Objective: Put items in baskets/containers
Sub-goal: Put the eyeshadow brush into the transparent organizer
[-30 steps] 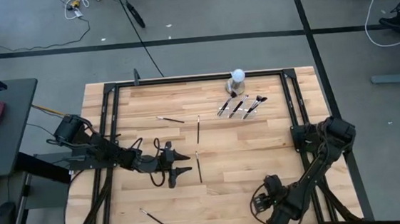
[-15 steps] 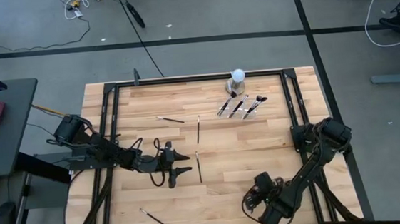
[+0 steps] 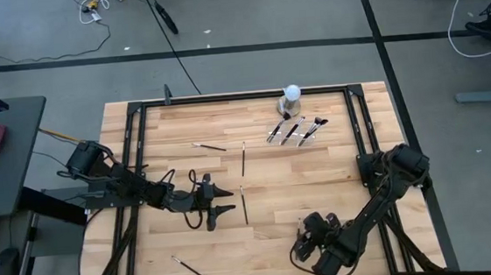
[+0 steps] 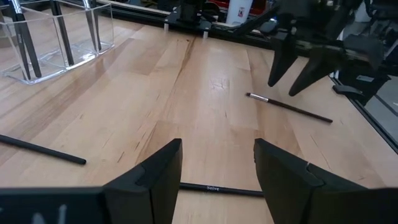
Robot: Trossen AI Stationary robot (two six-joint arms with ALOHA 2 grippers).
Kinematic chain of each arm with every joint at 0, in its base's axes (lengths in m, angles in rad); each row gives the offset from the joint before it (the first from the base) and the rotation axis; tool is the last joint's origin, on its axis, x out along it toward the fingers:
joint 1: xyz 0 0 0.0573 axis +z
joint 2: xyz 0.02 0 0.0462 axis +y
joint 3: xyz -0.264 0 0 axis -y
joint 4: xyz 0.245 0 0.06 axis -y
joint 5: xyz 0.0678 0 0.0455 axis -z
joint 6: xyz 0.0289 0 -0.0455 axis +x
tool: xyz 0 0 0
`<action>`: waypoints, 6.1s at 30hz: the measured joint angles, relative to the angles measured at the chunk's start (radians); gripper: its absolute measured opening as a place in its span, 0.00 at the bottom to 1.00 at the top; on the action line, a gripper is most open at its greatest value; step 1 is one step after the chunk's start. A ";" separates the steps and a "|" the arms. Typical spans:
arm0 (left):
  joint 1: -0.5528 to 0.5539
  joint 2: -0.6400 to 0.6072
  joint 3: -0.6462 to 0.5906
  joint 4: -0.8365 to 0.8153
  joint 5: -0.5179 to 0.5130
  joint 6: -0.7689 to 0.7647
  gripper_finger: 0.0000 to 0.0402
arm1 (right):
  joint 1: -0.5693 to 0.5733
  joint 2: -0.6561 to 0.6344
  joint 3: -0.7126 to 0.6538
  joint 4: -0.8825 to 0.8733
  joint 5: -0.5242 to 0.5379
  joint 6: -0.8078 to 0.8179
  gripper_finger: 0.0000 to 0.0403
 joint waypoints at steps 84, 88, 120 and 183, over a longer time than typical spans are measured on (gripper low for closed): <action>-0.005 0.000 0.000 -0.004 0.004 -0.008 0.50 | 0.048 0.238 -0.124 0.384 0.422 -0.394 0.13; -0.005 0.000 0.000 -0.004 0.004 -0.008 0.50 | 0.051 0.237 -0.135 0.389 0.437 -0.405 0.04; -0.102 0.000 0.066 0.005 0.025 0.245 0.50 | -0.043 0.144 -0.145 1.117 0.593 -1.101 0.02; -0.195 0.000 0.145 0.340 0.137 0.431 0.02 | -0.251 0.140 -0.141 2.003 0.022 -1.914 0.03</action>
